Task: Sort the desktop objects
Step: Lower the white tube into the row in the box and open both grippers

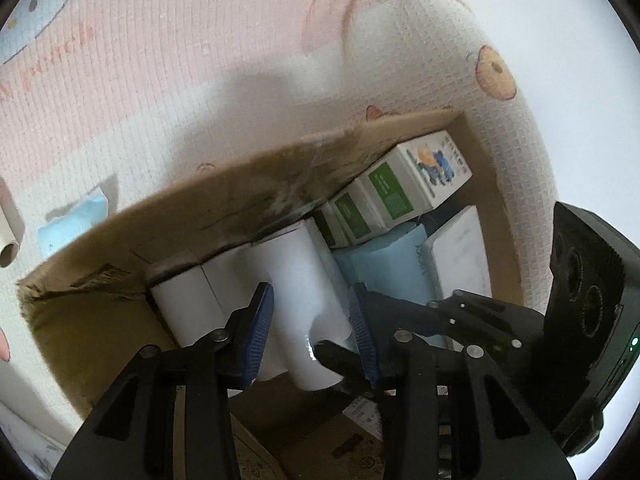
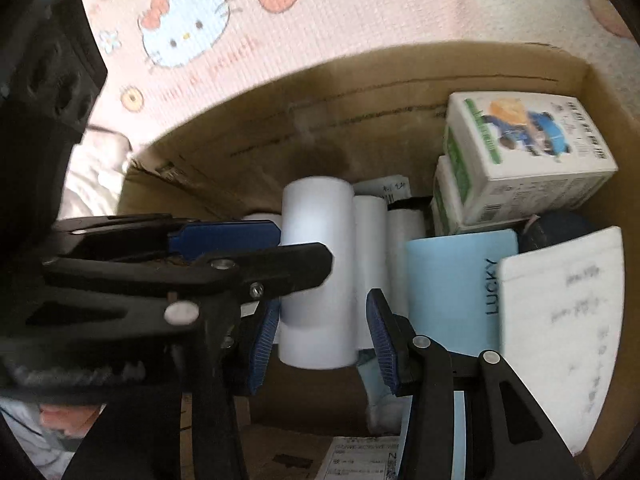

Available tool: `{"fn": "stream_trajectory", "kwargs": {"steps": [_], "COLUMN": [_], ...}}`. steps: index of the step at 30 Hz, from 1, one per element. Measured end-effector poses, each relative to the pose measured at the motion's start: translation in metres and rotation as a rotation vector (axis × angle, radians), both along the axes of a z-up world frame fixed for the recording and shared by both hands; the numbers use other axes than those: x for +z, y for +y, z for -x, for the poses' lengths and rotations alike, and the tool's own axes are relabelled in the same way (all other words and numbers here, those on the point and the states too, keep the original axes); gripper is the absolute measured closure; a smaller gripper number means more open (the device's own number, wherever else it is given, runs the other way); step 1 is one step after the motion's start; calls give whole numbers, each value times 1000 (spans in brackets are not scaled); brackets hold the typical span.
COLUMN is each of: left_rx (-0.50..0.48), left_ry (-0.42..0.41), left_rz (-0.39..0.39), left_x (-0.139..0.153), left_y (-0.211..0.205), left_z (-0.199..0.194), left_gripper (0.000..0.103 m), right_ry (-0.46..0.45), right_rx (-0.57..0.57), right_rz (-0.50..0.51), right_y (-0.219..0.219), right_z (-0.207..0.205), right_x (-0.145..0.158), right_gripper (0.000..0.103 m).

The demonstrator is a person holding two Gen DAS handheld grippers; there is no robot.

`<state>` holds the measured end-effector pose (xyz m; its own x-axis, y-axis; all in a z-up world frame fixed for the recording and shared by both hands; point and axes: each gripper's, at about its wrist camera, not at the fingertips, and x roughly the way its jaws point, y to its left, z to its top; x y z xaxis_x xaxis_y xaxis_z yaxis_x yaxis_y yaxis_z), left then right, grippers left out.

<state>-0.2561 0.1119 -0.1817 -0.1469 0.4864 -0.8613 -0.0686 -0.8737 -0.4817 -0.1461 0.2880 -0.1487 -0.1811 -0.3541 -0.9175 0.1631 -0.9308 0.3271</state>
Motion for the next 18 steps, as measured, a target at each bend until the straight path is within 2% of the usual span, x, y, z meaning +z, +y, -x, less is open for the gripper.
{"fn": "stream_trajectory", "kwargs": {"steps": [5,9,12,15,18], "left_rx": [-2,-6,-25,-39,-49], "left_ry": [4,16,16,50,55], "left_rz": [-10,2,25,51,46], "left_x": [2,1,-4,-4,-4], "left_y": [-6,-5,-3,2,3], "left_z": [-7,-11,-11,-7,-8], "left_gripper": [85,86,87,86,87], "right_ry": [33,58,43,48,26], "right_rx": [-7,10,23,55,67], "right_rz": [-10,-28,-54,-71,-63], "right_y": [6,0,-6,-13,-17], "right_z": [-9,-17,-21,-24,-28], "right_x": [13,20,19,18,15], "right_gripper": [61,61,73,78,78]}}
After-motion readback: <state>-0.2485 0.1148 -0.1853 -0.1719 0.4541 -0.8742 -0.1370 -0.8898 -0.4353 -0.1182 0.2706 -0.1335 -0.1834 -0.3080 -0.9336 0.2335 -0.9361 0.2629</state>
